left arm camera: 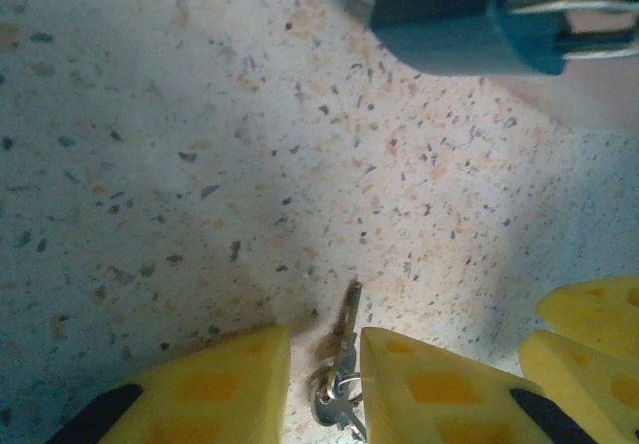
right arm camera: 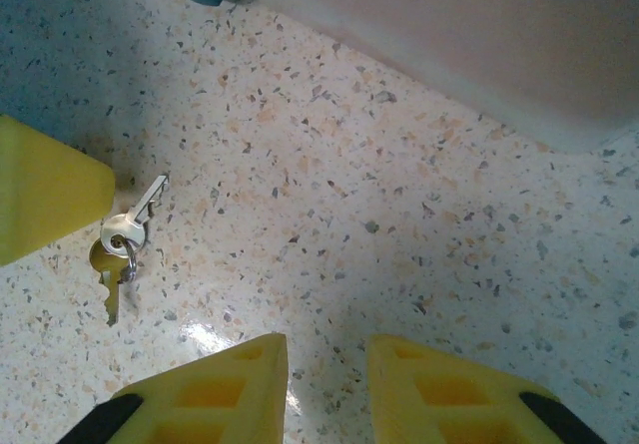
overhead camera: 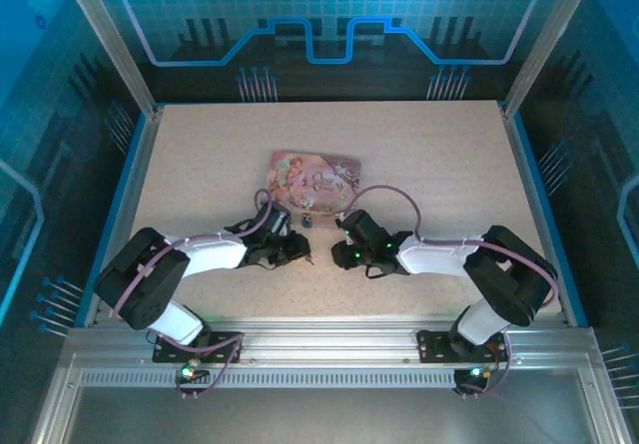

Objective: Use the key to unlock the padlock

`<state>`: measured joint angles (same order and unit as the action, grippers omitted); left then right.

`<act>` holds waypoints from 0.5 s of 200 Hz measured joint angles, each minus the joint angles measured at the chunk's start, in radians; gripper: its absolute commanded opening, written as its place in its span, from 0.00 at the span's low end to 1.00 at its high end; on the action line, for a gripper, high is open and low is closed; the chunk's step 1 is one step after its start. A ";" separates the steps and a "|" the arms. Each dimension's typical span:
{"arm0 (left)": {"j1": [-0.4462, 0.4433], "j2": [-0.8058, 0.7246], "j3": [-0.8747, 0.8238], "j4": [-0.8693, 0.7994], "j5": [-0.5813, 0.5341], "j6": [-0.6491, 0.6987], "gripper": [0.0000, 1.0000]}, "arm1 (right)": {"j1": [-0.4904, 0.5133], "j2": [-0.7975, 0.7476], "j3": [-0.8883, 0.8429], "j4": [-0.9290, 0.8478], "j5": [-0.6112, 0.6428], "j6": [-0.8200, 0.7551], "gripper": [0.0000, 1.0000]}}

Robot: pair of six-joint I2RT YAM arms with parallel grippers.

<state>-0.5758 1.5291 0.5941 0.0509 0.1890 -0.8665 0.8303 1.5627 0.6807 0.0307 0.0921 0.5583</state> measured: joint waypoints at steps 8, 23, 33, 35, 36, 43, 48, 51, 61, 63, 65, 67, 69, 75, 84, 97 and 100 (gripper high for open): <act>0.000 0.001 0.000 0.001 0.000 0.000 0.26 | 0.000 0.000 0.000 0.000 0.000 0.000 0.27; -0.002 0.002 0.000 0.003 0.000 0.000 0.26 | 0.000 0.000 0.000 0.001 0.000 0.003 0.27; -0.003 0.003 0.000 0.004 -0.001 -0.001 0.26 | 0.000 0.000 -0.002 0.002 -0.001 0.005 0.27; -0.003 0.003 0.000 0.005 -0.001 -0.001 0.26 | 0.000 0.000 -0.002 0.003 -0.001 0.005 0.27; -0.003 0.003 0.000 0.005 -0.001 -0.001 0.26 | 0.000 0.000 -0.003 0.004 -0.001 0.005 0.27; -0.003 0.005 0.000 0.006 0.000 -0.001 0.27 | 0.000 0.000 -0.008 0.009 -0.001 0.008 0.27; -0.003 0.006 0.000 0.007 -0.001 -0.002 0.27 | 0.000 -0.001 -0.013 0.012 0.000 0.011 0.27; -0.003 0.008 0.000 0.007 -0.001 -0.003 0.27 | 0.000 -0.001 -0.015 0.013 0.000 0.011 0.27; -0.003 0.009 0.002 0.007 0.000 -0.005 0.27 | 0.000 -0.001 -0.024 0.015 0.000 0.016 0.27; -0.003 0.009 0.002 0.006 0.000 -0.005 0.27 | 0.000 -0.001 -0.026 0.016 0.000 0.018 0.27; -0.003 0.009 0.003 0.006 0.000 -0.006 0.27 | 0.000 -0.001 -0.027 0.016 0.000 0.018 0.27; -0.003 0.010 0.004 0.005 0.000 -0.007 0.27 | 0.000 -0.001 -0.028 0.015 0.000 0.018 0.27; -0.003 0.010 0.005 0.005 0.000 -0.007 0.27 | 0.000 -0.001 -0.030 0.015 0.000 0.019 0.27; -0.003 0.011 0.006 0.003 0.000 -0.008 0.27 | 0.000 -0.001 -0.032 0.015 0.000 0.019 0.27; -0.003 0.012 0.008 0.001 0.000 -0.008 0.27 | 0.000 -0.001 -0.034 0.015 0.000 0.022 0.27; -0.003 0.014 0.012 -0.004 0.000 -0.008 0.27 | 0.000 -0.001 -0.034 0.016 0.000 0.022 0.27; -0.003 0.014 0.013 -0.006 0.000 -0.008 0.27 | 0.000 -0.001 -0.034 0.016 0.000 0.022 0.27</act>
<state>-0.5793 1.5433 0.6071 0.0448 0.1886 -0.8745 0.8303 1.5616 0.6468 0.0467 0.0925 0.5804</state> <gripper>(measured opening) 0.269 0.271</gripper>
